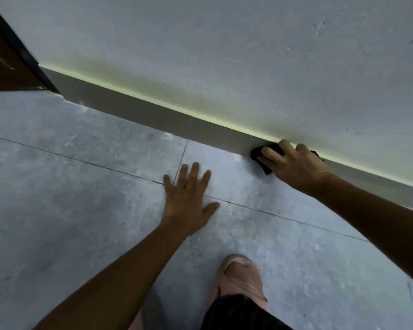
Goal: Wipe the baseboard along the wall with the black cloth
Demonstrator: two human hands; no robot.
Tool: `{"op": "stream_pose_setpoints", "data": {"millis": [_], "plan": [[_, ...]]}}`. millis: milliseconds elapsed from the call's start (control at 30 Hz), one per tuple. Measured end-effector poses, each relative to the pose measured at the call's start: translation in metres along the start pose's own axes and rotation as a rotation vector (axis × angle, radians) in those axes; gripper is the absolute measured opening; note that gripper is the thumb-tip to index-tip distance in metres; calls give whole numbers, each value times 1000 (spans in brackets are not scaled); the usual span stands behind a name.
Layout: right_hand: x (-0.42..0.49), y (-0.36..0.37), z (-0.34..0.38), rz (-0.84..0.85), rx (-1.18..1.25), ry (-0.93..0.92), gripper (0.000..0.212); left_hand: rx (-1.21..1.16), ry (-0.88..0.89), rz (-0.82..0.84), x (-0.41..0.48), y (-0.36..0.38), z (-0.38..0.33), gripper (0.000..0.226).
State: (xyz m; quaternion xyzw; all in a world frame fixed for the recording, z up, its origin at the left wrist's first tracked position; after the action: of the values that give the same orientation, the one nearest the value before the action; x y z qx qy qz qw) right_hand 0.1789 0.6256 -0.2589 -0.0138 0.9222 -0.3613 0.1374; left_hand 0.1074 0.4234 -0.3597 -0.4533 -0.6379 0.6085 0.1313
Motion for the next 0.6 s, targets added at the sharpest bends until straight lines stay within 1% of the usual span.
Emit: {"op": "stream_pose_setpoints", "data": {"millis": [67,167,200,300,400,500,533,600], "plan": [[0,-12,-8,-43,21,37,61,-3,-19,2,0,0,-2,82],[28,-33,-5,-94,36,53,49,-1,-27,15,1,0,-4,83],[39,-37,-2,-100,24,43,49,-1,-27,15,1,-1,-4,84],[57,-32,9,-66,-48,12,57,4,-22,4,0,-3,-4,84],[43,-17,12,-51,-49,5,69,12,-47,9,1,-5,-7,84],[9,12,8,6,18,3,61,13,-43,-24,4,-2,-17,83],[-3,21,8,17,22,-4,55,14,-6,-64,5,-1,-21,82],[-26,33,3,44,39,-25,36,-8,93,-122,9,1,-35,80]]}}
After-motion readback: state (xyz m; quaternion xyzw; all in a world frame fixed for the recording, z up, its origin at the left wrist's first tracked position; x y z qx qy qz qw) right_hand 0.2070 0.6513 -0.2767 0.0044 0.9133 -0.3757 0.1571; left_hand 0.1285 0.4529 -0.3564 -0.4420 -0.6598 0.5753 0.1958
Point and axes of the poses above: each hand's wrist, its own x-axis towards the middle knuckle, its own y-axis out of the palm, z = x × y, the point moved 4 cm from there along x, towards the middle knuckle, and after that the axes turned 4 degrees about z, right-handed, at the moved point
